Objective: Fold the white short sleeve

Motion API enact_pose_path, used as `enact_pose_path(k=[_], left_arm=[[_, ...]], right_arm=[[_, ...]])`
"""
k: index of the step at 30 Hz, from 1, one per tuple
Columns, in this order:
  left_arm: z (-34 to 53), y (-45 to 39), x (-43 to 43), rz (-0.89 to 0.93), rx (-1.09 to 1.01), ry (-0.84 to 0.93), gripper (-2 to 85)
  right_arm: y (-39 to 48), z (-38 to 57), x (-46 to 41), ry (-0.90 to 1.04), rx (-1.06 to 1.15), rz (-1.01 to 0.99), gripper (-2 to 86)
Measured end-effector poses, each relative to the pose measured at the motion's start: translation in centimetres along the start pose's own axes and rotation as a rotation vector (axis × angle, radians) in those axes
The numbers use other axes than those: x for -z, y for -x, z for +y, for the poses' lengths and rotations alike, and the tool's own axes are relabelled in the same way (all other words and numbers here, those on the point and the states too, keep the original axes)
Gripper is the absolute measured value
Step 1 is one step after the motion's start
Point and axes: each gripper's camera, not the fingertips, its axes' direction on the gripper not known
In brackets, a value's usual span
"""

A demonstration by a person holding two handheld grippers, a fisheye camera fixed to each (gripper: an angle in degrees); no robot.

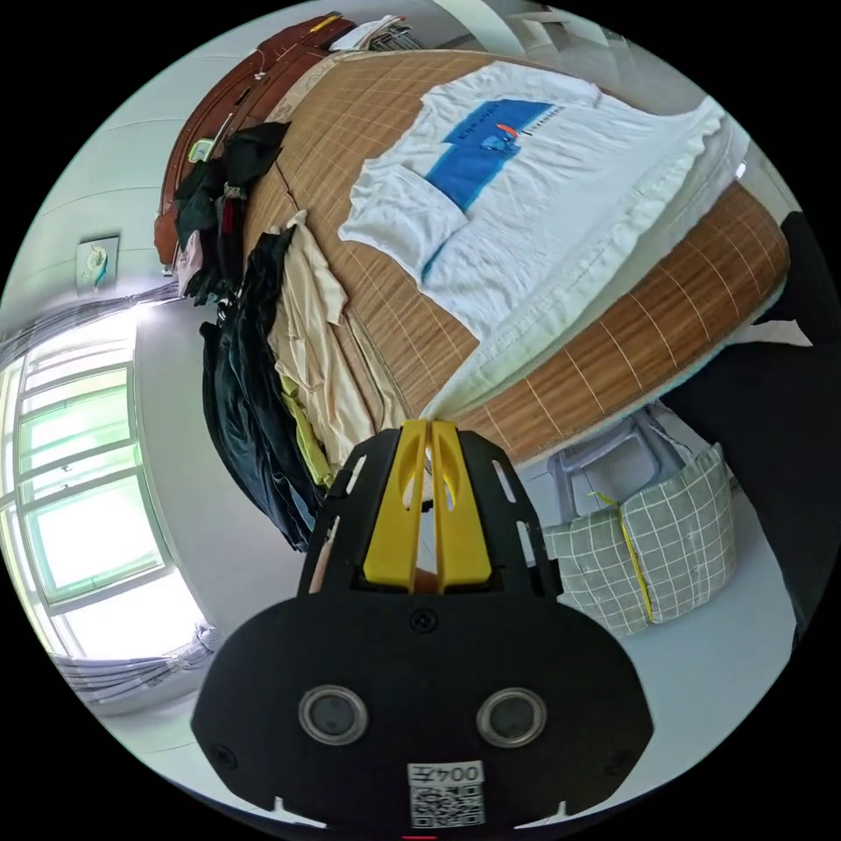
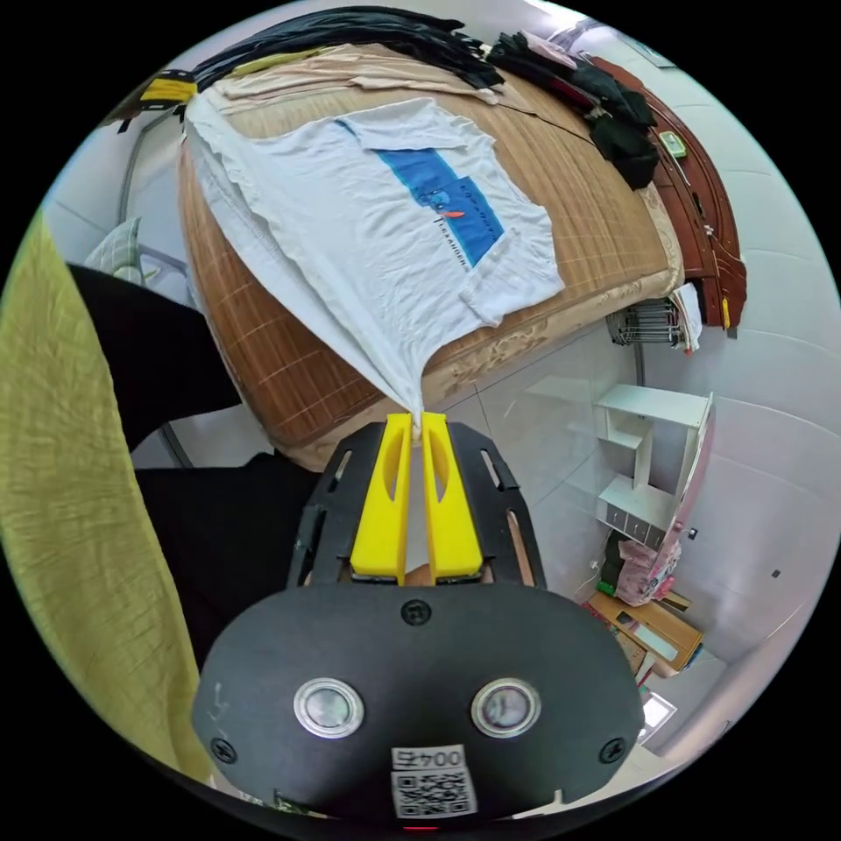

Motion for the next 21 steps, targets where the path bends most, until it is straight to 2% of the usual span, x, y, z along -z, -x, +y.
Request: enact_pose_path(k=[9,21], left_arm=[[-14.7,8.1,-1.5,-0.126,-0.029,0.062,1.0],[-37.2,16.2,-14.2,-0.098,-0.075,0.211,0.8]], right_arm=[[-15.8,-8.0,-5.5,-0.003,-0.037,-0.038,0.4],[-34.4,-23.3,-21.6,0.072,0.009,-0.175,0.6]])
